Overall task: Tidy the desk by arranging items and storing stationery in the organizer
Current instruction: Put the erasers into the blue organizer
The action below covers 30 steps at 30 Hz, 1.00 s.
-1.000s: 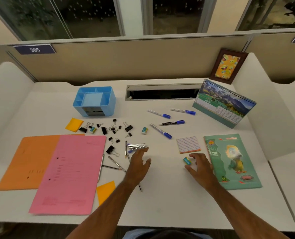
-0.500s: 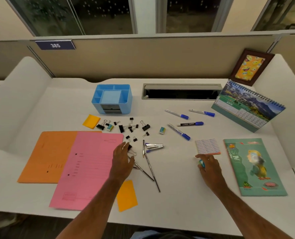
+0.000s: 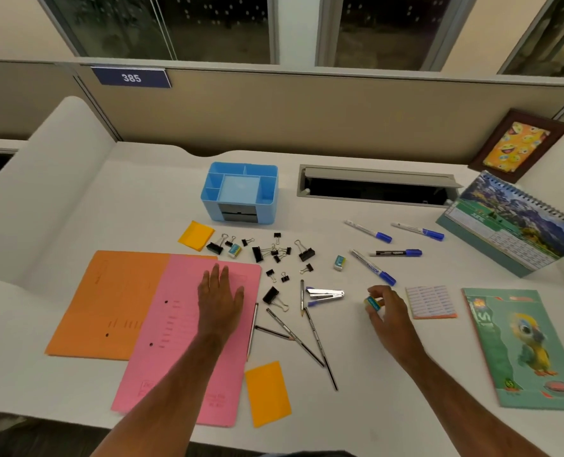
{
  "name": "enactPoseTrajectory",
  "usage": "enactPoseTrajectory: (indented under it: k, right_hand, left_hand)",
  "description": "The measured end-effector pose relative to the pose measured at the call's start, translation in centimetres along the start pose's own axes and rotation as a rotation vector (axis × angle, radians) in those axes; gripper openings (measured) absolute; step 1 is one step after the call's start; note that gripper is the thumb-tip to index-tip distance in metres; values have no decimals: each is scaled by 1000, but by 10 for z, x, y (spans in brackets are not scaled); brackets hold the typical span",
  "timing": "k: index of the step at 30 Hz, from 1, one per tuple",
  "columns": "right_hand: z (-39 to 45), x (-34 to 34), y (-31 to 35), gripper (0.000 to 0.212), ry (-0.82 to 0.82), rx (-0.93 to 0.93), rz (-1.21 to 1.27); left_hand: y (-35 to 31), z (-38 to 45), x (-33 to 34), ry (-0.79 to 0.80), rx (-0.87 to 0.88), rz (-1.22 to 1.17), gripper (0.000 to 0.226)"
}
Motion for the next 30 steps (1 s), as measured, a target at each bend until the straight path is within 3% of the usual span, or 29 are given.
enactPoseTrajectory:
  k: [10,24,30]
  right_hand:
    - [68,32,93,32,79,-148,-19]
    - [180,88,247,27,147,-411,111]
    - [216,132,302,28,174,-482,-88]
  left_hand:
    - [31,24,17,-7,1,11,82]
    - [34,18,23,-23,-14,89,76]
    - [33,18,22,-15,-26,58,76]
Point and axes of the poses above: each hand's wrist, its own z-axis towards the middle knuckle, its own x-axis out of the palm, y = z × x, the point moved 4 cm from there along z, towards the middle knuckle, and after that the axes turned 7 degrees about y, right-handed, at the moved point
